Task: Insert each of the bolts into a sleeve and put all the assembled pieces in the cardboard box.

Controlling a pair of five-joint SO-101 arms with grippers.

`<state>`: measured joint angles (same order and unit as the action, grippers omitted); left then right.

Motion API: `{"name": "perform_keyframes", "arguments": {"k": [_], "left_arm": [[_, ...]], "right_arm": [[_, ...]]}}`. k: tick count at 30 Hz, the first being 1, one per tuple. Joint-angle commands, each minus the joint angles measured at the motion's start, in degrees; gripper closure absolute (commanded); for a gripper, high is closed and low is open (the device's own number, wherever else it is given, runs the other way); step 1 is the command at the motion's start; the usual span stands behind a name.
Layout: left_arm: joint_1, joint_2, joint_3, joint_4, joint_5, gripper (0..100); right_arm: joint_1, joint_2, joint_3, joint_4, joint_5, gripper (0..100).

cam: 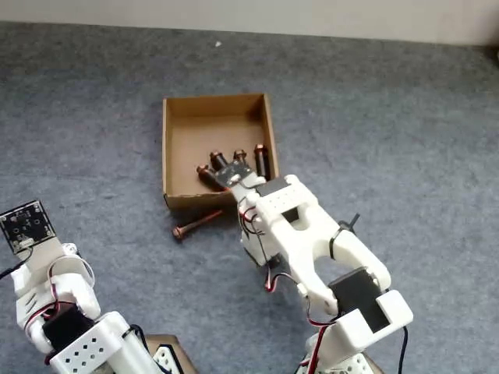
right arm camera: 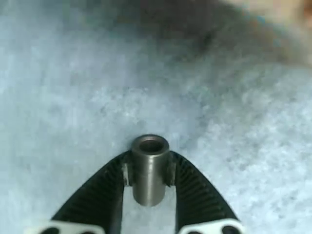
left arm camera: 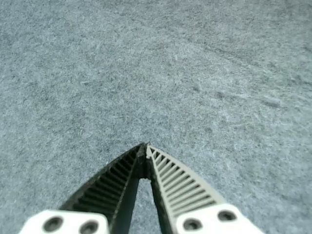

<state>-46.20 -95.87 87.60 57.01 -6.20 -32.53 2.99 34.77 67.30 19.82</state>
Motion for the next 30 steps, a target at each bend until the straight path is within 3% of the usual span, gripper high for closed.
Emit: {"name": "perform_keyframes", "arguments": {"k": [1,12,20,30], "left_arm": [[3.1,-0.5,-0.3,-1.1,0.1,99],[5.1,-0.5,0.0,-1.1,0.1,99],[9.5,-0.5,0.4,-0.8,-2.8,99],[18.8,-0.5,1.7,-1.1,-4.3,99]], "right_arm": [[-0.1,-9.5,0.0,3.8,0.4,99.5],[0.0,-32.0,4.2,0.3,-16.6,99.5],[0.2,-41.1,21.5,-18.1,-25.8,99.5],[12.4,-50.6,39.7,-41.5,-37.7,99.5]]}}
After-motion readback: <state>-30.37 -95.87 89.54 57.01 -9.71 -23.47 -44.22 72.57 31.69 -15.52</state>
